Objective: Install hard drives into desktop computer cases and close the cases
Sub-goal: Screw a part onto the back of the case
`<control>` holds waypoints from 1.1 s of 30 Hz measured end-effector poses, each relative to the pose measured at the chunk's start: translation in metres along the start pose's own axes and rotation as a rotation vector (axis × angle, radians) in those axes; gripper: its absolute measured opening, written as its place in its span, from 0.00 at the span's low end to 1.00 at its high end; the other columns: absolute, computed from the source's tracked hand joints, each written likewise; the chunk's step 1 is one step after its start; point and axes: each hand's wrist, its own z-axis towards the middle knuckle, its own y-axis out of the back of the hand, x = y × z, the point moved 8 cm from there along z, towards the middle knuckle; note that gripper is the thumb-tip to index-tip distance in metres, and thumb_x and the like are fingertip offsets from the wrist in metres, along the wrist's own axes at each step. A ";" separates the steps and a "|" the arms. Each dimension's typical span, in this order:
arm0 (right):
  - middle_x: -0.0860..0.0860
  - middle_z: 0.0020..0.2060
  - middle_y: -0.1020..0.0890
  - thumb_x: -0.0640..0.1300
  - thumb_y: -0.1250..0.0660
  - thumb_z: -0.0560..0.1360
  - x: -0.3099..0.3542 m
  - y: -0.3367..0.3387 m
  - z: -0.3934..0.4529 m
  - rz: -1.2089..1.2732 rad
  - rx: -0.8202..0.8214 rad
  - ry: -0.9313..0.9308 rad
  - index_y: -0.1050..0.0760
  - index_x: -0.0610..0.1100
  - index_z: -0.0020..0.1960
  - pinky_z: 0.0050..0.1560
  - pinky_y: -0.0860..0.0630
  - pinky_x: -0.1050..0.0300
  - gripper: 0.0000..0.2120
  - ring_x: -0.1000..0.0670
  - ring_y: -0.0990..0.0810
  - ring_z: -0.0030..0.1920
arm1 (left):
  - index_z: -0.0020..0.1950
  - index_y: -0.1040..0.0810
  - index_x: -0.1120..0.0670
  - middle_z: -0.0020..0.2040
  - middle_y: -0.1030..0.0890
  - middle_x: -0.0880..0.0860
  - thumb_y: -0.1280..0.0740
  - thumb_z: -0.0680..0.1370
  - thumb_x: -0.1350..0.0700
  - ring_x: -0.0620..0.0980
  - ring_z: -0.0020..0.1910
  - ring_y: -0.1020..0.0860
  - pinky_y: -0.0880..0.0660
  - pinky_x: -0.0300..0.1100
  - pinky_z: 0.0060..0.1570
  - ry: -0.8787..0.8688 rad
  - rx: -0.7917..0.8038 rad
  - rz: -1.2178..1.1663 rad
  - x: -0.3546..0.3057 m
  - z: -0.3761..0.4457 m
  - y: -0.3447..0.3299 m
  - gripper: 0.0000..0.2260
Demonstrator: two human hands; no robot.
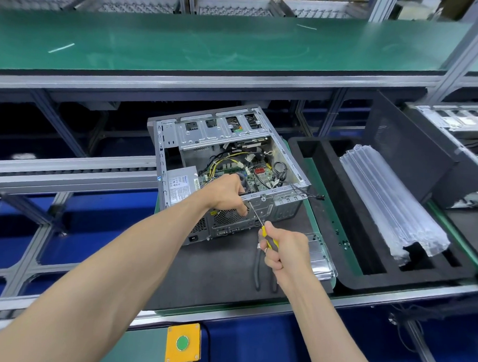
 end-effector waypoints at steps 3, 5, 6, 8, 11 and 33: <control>0.45 0.31 0.19 0.47 0.32 0.79 0.033 0.000 -0.011 -0.608 -0.104 0.377 0.21 0.38 0.41 0.29 0.33 0.57 0.13 0.47 0.27 0.28 | 0.26 0.44 0.51 0.22 0.46 0.46 0.21 0.63 0.55 0.45 0.19 0.41 0.46 0.40 0.28 -0.017 -0.015 0.030 -0.001 -0.002 0.001 0.29; 0.46 0.37 0.17 0.50 0.35 0.80 0.051 -0.014 -0.025 -1.229 -0.215 0.706 0.21 0.40 0.47 0.39 0.30 0.51 0.13 0.42 0.21 0.40 | 0.24 0.44 0.51 0.20 0.46 0.45 0.22 0.62 0.54 0.48 0.25 0.34 0.45 0.39 0.23 -0.051 -0.041 0.057 -0.002 -0.004 0.002 0.27; 0.45 0.38 0.17 0.50 0.37 0.81 0.051 -0.020 -0.028 -1.350 -0.219 0.781 0.22 0.41 0.48 0.40 0.32 0.50 0.13 0.40 0.22 0.43 | 0.24 0.44 0.51 0.20 0.46 0.46 0.22 0.62 0.53 0.49 0.26 0.30 0.45 0.39 0.22 -0.064 -0.053 0.068 -0.002 -0.004 0.002 0.27; 0.46 0.33 0.19 0.48 0.36 0.81 0.050 -0.016 -0.024 -1.143 -0.187 0.664 0.23 0.43 0.39 0.38 0.34 0.52 0.14 0.42 0.24 0.39 | 0.23 0.43 0.51 0.21 0.45 0.48 0.22 0.62 0.53 0.42 0.20 0.31 0.45 0.38 0.23 -0.086 -0.070 0.089 -0.002 -0.003 0.003 0.27; 0.44 0.30 0.26 0.40 0.32 0.79 0.024 0.001 -0.010 -0.197 -0.091 0.120 0.25 0.37 0.36 0.23 0.42 0.62 0.14 0.51 0.33 0.22 | 0.24 0.41 0.52 0.19 0.43 0.47 0.23 0.64 0.51 0.39 0.18 0.34 0.41 0.39 0.26 -0.111 -0.100 0.153 -0.008 -0.004 0.006 0.26; 0.53 0.30 0.24 0.46 0.26 0.73 0.041 -0.044 -0.064 -0.904 0.145 0.846 0.22 0.46 0.37 0.33 0.32 0.63 0.09 0.56 0.29 0.32 | 0.61 0.22 0.67 0.55 0.19 0.66 0.47 0.85 0.42 0.63 0.57 0.18 0.21 0.57 0.58 0.003 -0.195 -2.315 -0.040 -0.114 -0.077 0.29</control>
